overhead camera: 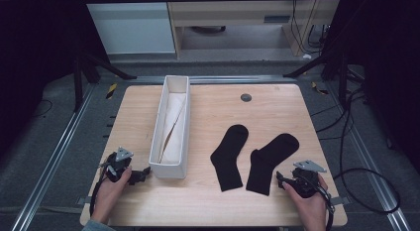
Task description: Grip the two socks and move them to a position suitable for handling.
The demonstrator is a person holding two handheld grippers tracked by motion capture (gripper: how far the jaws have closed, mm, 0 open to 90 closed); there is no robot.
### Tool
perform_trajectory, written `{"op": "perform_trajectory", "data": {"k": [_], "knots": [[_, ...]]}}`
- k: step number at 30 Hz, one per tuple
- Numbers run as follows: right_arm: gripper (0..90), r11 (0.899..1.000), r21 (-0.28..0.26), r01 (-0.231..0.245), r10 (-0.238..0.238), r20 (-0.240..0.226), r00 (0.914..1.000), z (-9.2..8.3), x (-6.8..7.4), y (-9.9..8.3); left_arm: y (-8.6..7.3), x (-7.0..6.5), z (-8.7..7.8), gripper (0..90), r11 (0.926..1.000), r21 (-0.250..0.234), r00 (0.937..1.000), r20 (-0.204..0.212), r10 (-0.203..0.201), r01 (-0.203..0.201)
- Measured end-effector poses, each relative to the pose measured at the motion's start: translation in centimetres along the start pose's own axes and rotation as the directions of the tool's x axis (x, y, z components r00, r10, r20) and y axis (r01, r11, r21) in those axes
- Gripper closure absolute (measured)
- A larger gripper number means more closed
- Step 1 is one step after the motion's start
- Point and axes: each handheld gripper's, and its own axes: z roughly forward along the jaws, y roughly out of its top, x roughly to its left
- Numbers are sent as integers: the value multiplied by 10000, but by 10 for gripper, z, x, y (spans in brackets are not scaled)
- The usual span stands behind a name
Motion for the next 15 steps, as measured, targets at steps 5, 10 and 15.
{"op": "perform_trajectory", "data": {"k": [5, 10, 15], "knots": [[170, 10000, 10, -22, 22, -17, 10000, 0, 0, 0, -6, -1, -17, 34, 9998, -206, 9999, 102, -34, 36], [136, 9999, 60, 93, -92, -55, 9999, -1, 1, -1, 1, -6, -34, 51, 9971, -757, 9996, 269, -84, 104], [110, 9996, 109, 248, -244, -319, 9992, -2, 1, -2, 9, -8, -49, 55, 9921, -1245, 9986, 518, -61, 125]]}}
